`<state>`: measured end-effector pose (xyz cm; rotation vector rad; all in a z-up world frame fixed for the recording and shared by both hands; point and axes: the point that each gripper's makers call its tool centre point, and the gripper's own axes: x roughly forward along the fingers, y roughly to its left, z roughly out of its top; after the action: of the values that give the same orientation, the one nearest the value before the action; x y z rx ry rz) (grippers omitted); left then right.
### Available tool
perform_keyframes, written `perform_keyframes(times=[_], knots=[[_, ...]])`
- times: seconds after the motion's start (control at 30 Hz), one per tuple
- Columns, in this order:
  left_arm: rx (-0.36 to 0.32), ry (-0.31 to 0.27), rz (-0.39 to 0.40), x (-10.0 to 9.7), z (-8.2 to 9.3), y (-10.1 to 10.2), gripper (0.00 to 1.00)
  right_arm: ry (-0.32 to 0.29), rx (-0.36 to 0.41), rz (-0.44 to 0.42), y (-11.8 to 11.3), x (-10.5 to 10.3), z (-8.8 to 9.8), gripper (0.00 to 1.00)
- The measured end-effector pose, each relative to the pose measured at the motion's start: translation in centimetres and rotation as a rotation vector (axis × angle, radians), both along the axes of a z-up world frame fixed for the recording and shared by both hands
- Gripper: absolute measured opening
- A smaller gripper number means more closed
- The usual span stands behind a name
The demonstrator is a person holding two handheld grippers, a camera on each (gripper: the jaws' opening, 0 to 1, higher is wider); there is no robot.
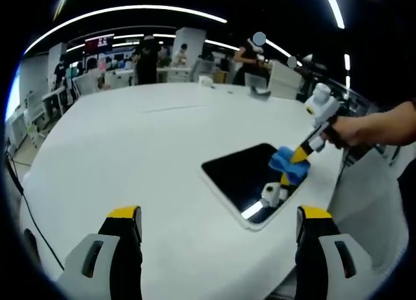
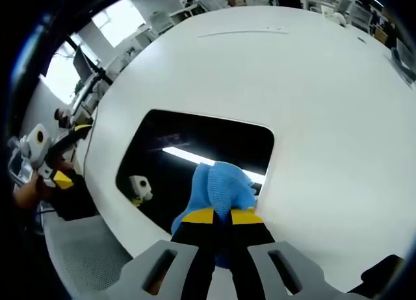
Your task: Wipe the mirror surface with the cleaning cloth until all visible marks leave the cleaned area.
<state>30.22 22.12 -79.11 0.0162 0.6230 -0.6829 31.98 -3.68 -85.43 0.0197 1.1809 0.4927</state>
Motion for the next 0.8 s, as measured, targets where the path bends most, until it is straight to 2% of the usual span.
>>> perform_keyframes(times=[0.8], knots=[[-0.009,-0.004,0.002,0.7,0.4,-0.4,1.00,-0.004,-0.004,-0.018,-0.5,2.6,0.0,0.01]])
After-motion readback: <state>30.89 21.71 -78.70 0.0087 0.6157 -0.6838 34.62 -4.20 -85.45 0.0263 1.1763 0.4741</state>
